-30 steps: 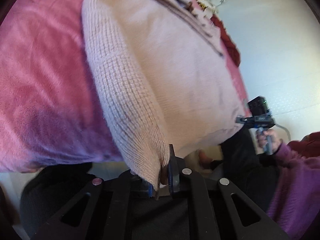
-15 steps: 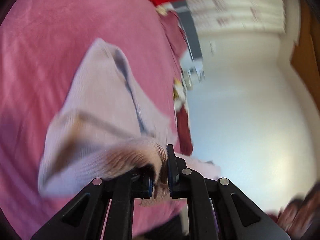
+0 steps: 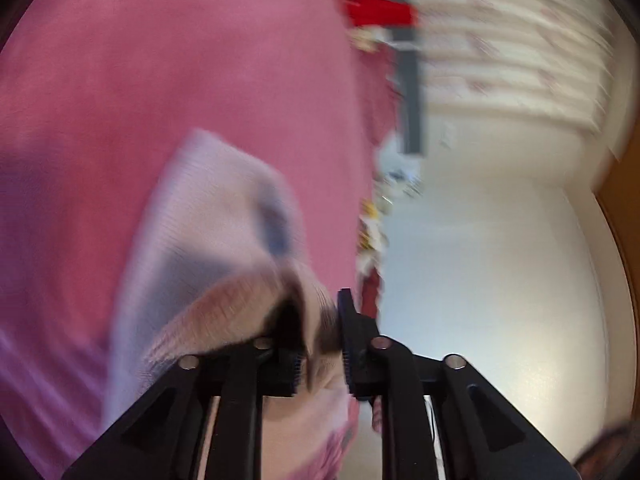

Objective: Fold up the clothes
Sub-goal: 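Grasp the sweater corner with the left gripper while the right gripper holds its corner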

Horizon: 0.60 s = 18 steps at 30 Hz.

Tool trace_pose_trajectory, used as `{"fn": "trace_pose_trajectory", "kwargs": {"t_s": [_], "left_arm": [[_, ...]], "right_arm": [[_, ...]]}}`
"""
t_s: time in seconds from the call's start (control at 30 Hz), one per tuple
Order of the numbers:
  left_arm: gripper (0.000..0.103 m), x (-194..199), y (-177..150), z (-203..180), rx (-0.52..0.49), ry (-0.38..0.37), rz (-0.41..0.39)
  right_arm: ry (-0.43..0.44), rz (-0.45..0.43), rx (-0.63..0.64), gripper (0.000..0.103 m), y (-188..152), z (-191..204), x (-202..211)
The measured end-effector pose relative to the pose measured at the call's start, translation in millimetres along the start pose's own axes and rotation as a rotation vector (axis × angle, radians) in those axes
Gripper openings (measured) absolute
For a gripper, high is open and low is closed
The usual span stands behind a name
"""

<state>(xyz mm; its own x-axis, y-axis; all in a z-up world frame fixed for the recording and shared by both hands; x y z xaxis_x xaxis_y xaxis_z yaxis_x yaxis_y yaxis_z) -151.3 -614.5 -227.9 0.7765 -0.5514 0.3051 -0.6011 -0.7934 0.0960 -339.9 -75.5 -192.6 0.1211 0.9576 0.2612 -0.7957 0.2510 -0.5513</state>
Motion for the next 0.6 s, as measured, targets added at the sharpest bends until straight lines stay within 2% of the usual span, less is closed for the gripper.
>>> {"fn": "trace_pose_trajectory", "kwargs": {"t_s": [0.03, 0.1, 0.17, 0.23, 0.3, 0.37, 0.4, 0.43, 0.5, 0.57, 0.6], "left_arm": [[0.023, 1.8, 5.3, 19.6, 0.124, -0.02, -0.034], [0.023, 8.4, 9.5, 35.1, 0.248, -0.099, -0.087], [0.032, 12.2, 14.3, 27.8, 0.203, -0.084, -0.093], [0.051, 13.2, 22.3, 14.2, 0.137, -0.07, -0.085], [0.06, 9.7, 31.7, 3.6, 0.118, -0.072, -0.09], [0.069, 8.0, 39.1, -2.7, 0.114, -0.06, -0.107], [0.078, 7.1, 42.8, -5.8, 0.112, -0.054, -0.115], [0.081, 3.6, 44.2, -9.3, 0.115, -0.052, -0.12], [0.081, -4.9, 42.0, -19.0, 0.141, -0.102, -0.106], [0.081, -7.2, 39.7, -28.2, 0.148, -0.153, -0.077], [0.081, -11.4, 40.2, -34.5, 0.154, -0.187, -0.057]], "right_arm": [[0.034, -0.035, -0.041, 0.02, 13.5, -2.8, 0.7], [0.064, -0.039, -0.074, 0.021, 24.7, -6.2, -5.0], [0.059, -0.005, -0.038, 0.022, 20.5, -3.3, -12.6], [0.033, 0.004, 0.028, 0.022, 12.7, 6.4, -18.7], [0.021, -0.02, 0.098, 0.023, 12.7, 17.3, -9.5], [0.045, -0.059, 0.131, 0.024, 18.5, 29.0, -2.3], [0.072, -0.079, 0.145, 0.024, 21.5, 35.6, 2.5], [0.092, -0.101, 0.163, 0.024, 23.8, 40.8, 10.7], [0.125, -0.131, 0.193, 0.025, 27.7, 50.9, 21.8], [0.138, -0.106, 0.226, 0.025, 17.4, 58.4, 24.1], [0.114, -0.082, 0.257, 0.025, 7.2, 59.1, 23.4]]}}
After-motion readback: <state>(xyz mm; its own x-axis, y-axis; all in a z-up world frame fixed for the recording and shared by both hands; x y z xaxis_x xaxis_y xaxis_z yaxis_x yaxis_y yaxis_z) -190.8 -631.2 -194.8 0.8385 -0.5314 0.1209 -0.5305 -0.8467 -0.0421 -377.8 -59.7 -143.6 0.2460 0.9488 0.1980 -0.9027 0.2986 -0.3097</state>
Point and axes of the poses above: each gripper's, at about its wrist camera, not at the fingertips, and x roughly against the way its jaws point, z to its left, y to its top, the point moved 8 cm from there along -x, roughly the way its jaws point, and after that the axes turned 12 degrees about -x, right-handed, at the moved point
